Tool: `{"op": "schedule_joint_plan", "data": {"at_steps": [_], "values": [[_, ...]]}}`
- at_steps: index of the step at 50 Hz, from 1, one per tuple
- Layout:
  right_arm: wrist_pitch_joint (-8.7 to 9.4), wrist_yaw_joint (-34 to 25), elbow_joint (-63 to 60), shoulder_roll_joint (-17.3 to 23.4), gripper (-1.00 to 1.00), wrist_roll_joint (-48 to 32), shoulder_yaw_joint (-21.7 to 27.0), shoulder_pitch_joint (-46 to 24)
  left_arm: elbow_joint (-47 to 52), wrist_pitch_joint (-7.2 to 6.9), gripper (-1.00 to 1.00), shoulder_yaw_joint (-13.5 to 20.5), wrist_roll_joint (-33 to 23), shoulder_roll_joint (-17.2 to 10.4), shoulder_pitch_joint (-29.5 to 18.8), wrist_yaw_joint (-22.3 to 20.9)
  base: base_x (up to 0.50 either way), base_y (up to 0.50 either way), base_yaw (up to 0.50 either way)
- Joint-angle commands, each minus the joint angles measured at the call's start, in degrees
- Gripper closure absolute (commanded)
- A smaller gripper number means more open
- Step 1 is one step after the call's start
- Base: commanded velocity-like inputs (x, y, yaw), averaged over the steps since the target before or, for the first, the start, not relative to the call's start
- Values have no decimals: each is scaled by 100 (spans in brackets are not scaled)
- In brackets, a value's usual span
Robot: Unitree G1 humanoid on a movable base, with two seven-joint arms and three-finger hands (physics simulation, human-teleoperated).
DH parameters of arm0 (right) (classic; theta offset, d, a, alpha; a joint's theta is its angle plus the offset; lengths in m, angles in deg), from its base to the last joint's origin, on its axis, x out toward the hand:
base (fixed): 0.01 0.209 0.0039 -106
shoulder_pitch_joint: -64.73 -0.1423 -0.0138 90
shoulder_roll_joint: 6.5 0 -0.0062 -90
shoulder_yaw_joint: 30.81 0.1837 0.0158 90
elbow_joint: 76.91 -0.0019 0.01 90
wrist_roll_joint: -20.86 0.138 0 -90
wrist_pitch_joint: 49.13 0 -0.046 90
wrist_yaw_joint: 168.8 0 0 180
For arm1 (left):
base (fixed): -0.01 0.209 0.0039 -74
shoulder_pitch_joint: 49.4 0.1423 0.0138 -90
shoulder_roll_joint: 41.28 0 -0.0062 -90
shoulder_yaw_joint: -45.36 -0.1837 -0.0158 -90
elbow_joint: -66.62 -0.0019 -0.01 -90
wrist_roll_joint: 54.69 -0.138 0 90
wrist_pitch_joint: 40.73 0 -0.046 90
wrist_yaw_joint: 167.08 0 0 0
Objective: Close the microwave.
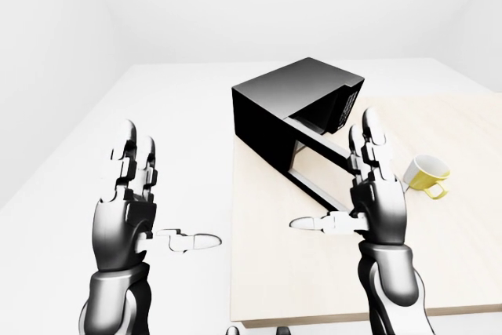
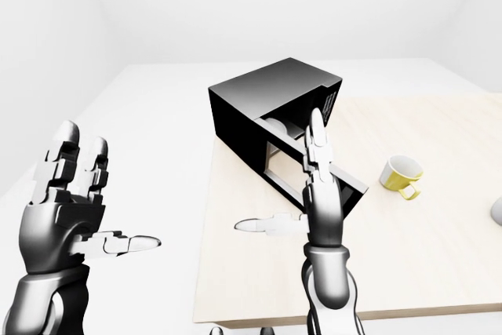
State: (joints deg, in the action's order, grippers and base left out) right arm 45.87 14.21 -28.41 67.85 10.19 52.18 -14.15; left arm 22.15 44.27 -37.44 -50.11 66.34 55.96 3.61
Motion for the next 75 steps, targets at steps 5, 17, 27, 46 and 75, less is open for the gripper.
{"op": "schedule_joint_plan", "data": {"at_steps": [5, 17, 27, 46, 75], "values": [[0, 9, 36, 6, -100, 14, -31, 39, 40, 0, -100, 62, 98, 11, -4, 32, 0, 0, 0], [0, -37, 92, 61, -100, -70, -147, 118, -14, 0, -100, 56, 146, 11, -16, 64, 0, 0, 0], [0, -62, 1112, 47, -100, -76, -254, -27, 24, 0, -100, 63, 148, 11, -16, 64, 0, 0, 0], [-788, 8, 3483, -123, -100, 39, -138, -603, 27, 0, -100, 35, 119, 10, -6, 75, 0, 0, 0], [-1000, 92, 5075, -218, -100, 136, 184, -1180, -7, 0, -100, -8, 103, 11, 37, 50, 0, 0, 0]]}}
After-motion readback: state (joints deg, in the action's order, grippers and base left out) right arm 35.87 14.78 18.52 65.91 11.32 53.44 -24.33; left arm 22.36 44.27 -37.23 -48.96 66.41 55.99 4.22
